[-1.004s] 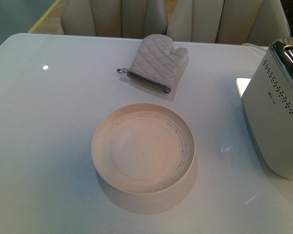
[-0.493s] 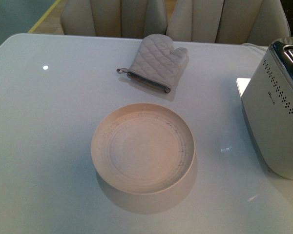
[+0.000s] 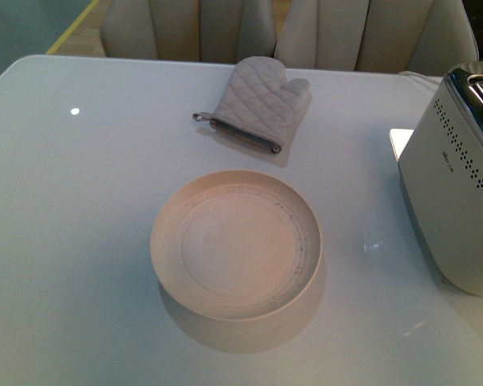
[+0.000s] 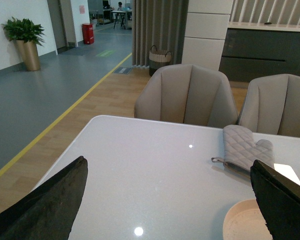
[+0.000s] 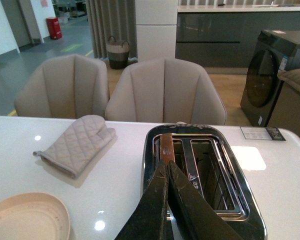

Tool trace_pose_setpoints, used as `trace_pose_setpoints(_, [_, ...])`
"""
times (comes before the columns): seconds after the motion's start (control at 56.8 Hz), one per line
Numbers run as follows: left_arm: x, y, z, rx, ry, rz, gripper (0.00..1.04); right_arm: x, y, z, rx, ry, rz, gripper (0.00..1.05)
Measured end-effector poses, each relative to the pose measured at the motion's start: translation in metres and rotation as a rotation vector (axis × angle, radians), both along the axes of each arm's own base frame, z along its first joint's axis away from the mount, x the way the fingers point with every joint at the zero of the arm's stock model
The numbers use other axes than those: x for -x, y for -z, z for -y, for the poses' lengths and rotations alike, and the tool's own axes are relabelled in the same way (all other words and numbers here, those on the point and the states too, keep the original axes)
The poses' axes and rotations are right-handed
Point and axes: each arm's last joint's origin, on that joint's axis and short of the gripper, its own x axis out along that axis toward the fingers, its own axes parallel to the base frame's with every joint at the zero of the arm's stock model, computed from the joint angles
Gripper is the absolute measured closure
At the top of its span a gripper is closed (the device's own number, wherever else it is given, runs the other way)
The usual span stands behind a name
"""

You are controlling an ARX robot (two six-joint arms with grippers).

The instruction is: Put bread into toaster

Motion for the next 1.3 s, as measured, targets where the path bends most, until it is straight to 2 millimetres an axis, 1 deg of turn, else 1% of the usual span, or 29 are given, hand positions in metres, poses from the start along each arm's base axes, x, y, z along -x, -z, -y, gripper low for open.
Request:
trace_pose_setpoints(0.564, [0.000,0.000,0.000,0.000,0.000,0.000,0.07,0.012,0.001,0.000,0.000,0.000,0.000,1.03])
trace_pose_setpoints(0.634, [0.000,0.000,0.000,0.000,0.000,0.000,0.07,0.018,0.005,0.000,0.000,-0.002,-0.034,1.03])
trace_pose_setpoints(0.705, [0.000,0.000,0.000,0.000,0.000,0.000,0.07,0.022,0.004,0.000,0.000,-0.001,-0.010,1.03])
trace_pose_setpoints(0.916, [0.000,0.000,0.000,0.000,0.000,0.000,0.07,0.023,0.003,0.000,0.000,-0.002,-0.005,1.03])
trace_pose_setpoints(0.987, [0.000,0.000,0.000,0.000,0.000,0.000,0.07,0.023,0.003,0.000,0.000,-0.002,-0.004,0.92])
trace_pose_setpoints(1.057, [0.000,0.000,0.000,0.000,0.000,0.000,0.07,0.023,0.003,0.000,0.000,-0.002,-0.004,0.78])
trace_pose_setpoints(1.075, [0.000,0.000,0.000,0.000,0.000,0.000,0.07,0.023,0.003,0.000,0.000,-0.002,-0.004,0.77])
trace_pose_setpoints(1.128, [0.000,0.000,0.000,0.000,0.000,0.000,0.07,0.023,0.003,0.000,0.000,-0.002,-0.004,0.66])
trace_pose_setpoints(1.198, [0.000,0.000,0.000,0.000,0.000,0.000,0.07,0.023,0.003,0.000,0.000,-0.002,-0.004,0.56])
trace_pose_setpoints(1.269, [0.000,0.000,0.000,0.000,0.000,0.000,0.07,0.023,0.003,0.000,0.000,-0.002,-0.004,0.42])
trace_pose_setpoints(1.304, [0.000,0.000,0.000,0.000,0.000,0.000,0.07,0.023,0.003,0.000,0.000,-0.002,-0.004,0.37])
